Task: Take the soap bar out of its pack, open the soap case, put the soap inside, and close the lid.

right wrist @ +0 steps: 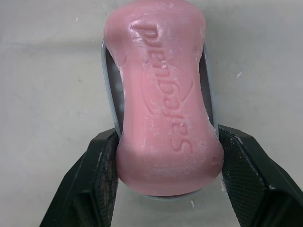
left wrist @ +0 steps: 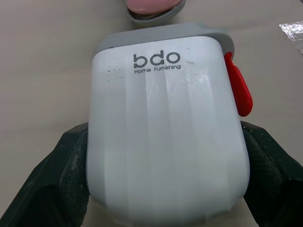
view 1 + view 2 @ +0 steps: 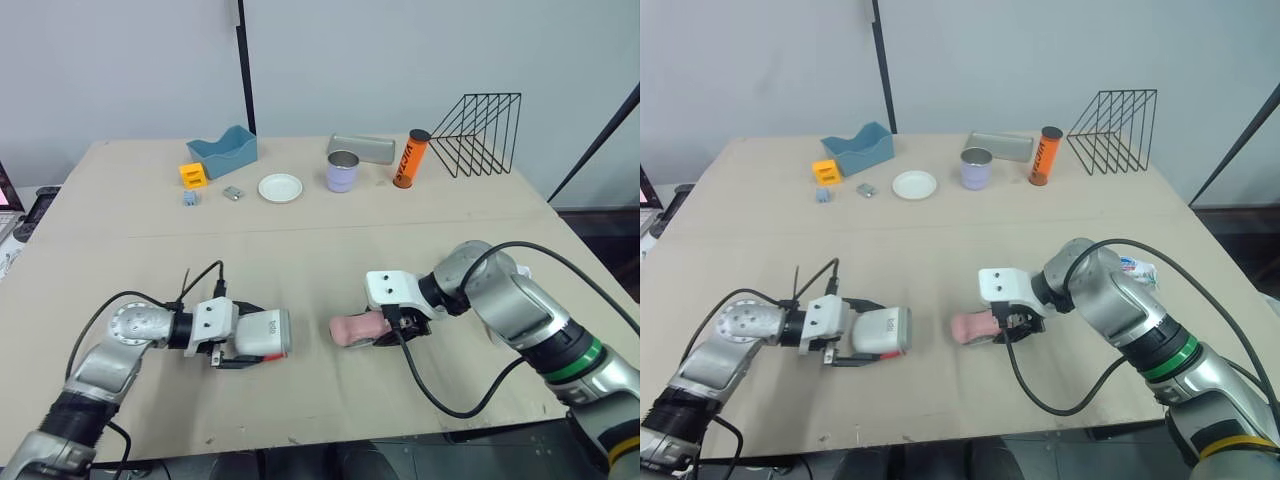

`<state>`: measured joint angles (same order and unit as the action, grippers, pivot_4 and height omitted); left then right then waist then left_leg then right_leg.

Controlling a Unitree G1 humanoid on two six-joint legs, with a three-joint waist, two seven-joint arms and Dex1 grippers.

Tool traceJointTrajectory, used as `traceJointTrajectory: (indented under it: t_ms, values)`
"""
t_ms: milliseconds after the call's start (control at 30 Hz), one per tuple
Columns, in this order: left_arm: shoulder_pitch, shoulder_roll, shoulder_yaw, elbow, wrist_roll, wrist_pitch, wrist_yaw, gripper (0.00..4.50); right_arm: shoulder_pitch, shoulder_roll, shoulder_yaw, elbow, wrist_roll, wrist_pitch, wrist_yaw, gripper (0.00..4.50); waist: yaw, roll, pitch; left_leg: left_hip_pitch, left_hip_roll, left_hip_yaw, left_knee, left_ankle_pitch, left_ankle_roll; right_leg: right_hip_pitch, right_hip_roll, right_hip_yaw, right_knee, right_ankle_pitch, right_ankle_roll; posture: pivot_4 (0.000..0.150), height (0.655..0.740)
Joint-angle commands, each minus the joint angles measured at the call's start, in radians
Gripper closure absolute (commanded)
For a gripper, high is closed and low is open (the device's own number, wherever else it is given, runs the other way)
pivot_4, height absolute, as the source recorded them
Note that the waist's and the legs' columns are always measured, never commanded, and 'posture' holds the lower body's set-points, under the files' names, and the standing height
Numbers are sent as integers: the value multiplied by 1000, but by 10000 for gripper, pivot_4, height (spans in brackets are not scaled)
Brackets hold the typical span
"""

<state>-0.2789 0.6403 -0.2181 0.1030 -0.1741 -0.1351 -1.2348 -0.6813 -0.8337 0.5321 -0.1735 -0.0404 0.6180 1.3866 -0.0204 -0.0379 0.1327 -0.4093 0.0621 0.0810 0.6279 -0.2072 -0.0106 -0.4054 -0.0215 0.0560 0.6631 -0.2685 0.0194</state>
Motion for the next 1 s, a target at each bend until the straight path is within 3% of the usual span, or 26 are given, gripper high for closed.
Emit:
traceJointTrajectory:
  t_ms: [33, 1000]
  values:
    - [-59, -59, -41, 45, 23, -34, 5, 9741, -13, -8, -46, -50, 15, 35, -12, 19267, 0, 0, 0, 0, 0, 0, 0, 0, 0, 0, 0, 0, 0, 0, 0, 1500, 7393]
    - [-213, -214, -105, 142, 56, -16, -7, 9741, -49, 50, -2, -94, 24, 127, -78, 19267, -1, 0, 0, -1, 0, -2, 1, 0, 0, 0, 2, 0, 0, 0, 8, 1500, 7393]
